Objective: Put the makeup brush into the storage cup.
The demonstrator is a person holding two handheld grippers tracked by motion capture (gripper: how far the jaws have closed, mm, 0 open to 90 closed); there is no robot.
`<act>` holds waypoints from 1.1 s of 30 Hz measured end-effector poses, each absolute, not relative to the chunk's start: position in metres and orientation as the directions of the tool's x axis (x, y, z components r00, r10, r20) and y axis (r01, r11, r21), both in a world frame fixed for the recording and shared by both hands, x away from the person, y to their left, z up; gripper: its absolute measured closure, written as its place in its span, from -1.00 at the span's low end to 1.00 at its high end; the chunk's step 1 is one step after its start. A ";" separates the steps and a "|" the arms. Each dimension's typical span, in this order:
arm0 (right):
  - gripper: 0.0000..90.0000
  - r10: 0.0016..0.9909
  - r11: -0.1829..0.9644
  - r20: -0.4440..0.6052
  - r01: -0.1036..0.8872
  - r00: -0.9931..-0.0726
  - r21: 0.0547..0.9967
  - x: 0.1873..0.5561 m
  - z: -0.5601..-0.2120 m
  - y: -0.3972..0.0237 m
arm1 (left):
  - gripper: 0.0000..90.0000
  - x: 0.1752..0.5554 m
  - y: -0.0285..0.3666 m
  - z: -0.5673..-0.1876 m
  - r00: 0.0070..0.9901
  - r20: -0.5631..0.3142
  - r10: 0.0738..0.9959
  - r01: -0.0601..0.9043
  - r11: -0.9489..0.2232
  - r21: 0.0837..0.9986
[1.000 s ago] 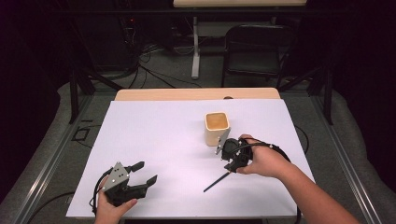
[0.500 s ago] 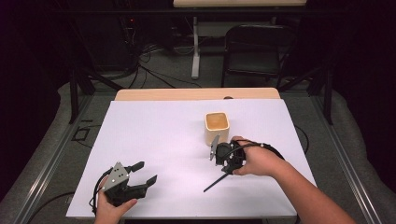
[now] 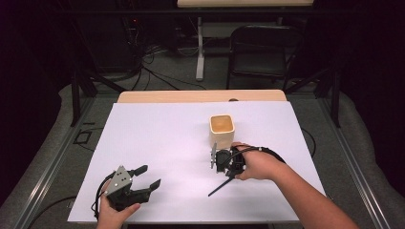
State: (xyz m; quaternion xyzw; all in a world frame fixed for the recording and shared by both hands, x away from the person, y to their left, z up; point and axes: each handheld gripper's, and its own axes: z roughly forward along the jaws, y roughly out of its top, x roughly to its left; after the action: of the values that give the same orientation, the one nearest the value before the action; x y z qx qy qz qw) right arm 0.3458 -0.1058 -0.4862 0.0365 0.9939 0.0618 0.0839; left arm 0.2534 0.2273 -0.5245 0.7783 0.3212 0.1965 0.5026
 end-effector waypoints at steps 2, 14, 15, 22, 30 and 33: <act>0.57 0.078 0.991 -0.163 0.060 -0.984 0.116 0.346 -0.486 -0.106 | -0.34 0.253 0.227 -0.524 0.715 -0.016 0.699 0.303 -0.289 0.908; 0.65 0.014 0.998 -0.163 0.003 -0.986 0.066 0.349 -0.498 -0.107 | -0.33 0.254 0.227 -0.525 0.715 -0.015 0.699 0.301 -0.289 0.909; 0.64 0.008 0.998 -0.164 -0.003 -0.986 0.067 0.349 -0.498 -0.107 | -0.33 0.254 0.227 -0.525 0.715 -0.015 0.699 0.301 -0.288 0.909; 0.63 0.003 0.998 -0.172 -0.008 -0.985 0.063 0.349 -0.498 -0.107 | -0.33 0.253 0.227 -0.525 0.714 -0.014 0.700 0.301 -0.289 0.909; 0.62 -0.024 0.998 -0.171 -0.034 -0.985 0.053 0.350 -0.503 -0.111 | -0.32 0.254 0.227 -0.525 0.718 -0.011 0.696 0.299 -0.294 0.908; 0.62 -0.033 0.998 -0.170 -0.043 -0.985 0.053 0.351 -0.504 -0.112 | -0.32 0.254 0.227 -0.525 0.717 -0.013 0.696 0.302 -0.294 0.907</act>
State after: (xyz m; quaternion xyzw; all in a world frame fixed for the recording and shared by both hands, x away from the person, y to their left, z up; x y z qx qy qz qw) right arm 0.3508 -0.1117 -0.5037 -0.0191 0.9958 0.0281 0.0846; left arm 0.2536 0.2270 -0.5248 0.7798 0.3201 0.1971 0.5006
